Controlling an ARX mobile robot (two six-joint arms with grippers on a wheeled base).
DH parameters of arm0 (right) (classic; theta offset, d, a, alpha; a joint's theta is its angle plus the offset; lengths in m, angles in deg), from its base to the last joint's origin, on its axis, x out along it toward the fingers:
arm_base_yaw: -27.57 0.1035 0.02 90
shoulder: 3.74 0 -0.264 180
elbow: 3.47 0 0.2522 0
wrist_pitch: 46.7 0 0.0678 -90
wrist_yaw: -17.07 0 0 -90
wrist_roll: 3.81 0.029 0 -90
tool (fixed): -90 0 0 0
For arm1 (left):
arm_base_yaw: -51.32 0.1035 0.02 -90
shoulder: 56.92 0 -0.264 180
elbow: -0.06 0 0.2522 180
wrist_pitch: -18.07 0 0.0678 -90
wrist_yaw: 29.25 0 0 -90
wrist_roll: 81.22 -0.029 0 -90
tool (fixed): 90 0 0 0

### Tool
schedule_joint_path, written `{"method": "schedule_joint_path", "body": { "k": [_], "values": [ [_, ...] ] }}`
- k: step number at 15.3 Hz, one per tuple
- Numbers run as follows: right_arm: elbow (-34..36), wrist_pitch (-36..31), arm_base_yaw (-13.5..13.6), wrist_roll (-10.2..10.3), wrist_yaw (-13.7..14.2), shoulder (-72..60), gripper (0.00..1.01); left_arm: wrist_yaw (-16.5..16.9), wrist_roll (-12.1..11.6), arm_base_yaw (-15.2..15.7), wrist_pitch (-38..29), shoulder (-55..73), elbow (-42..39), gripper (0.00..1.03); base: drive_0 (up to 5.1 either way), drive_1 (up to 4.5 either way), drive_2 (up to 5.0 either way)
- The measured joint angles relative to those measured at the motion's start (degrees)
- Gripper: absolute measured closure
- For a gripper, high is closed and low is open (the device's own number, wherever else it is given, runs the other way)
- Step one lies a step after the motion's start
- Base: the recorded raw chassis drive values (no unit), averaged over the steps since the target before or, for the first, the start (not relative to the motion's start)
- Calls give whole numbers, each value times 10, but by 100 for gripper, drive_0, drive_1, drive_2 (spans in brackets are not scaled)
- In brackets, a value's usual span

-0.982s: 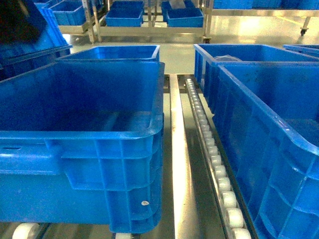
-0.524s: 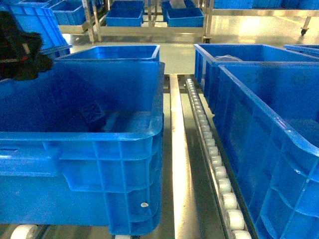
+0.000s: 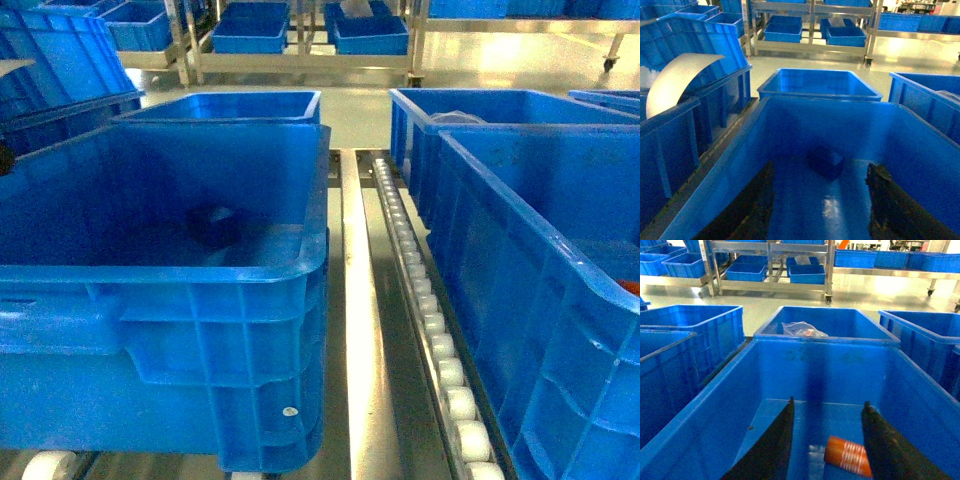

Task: Sort blue parts and orange caps into right shelf containers

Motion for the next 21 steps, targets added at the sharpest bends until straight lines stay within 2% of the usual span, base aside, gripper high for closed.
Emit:
{"method": "schedule_joint_path", "body": {
  "k": [1,2,3,4,6,8,10,12,13,14,15,19,21],
  "values": [
    [24,1,3,2,4,26,65,4,-2,4,2,-26,-24,63,0,0,0],
    [48,10,17,3,20,56,79,10,-2,9,10,-54,-52,78,0,0,0],
    [68,20,41,3,39,83,92,41,-2,35,19,-82,-72,90,0,0,0],
    [84,30,47,4,39,109,99,40,-2,47,30,-114,-90,101,0,0,0],
    [104,51,47,4,42,152,99,43,-2,45,41,-151,-112,101,0,0,0],
    [115,65,47,4,42,176,99,45,-2,42,7,-150,-131,101,0,0,0],
    [143,40,47,4,42,190,99,45,-2,43,57,-193,-161,101,0,0,0],
    [166,98,47,4,42,251,99,45,-2,43,101,-265,-165,101,0,0,0],
    [166,129,47,4,42,295,99,45,-2,42,138,-305,-174,101,0,0,0],
    [170,194,47,4,42,365,99,45,-2,42,202,-379,-182,101,0,0,0],
    [170,213,47,5,42,389,99,45,-2,43,224,-404,-182,101,0,0,0],
    [170,239,47,5,42,415,99,45,-2,42,248,-431,-182,101,0,0,0],
    [170,277,47,5,42,456,99,45,-2,43,289,-474,-182,101,0,0,0]
  ]
}}
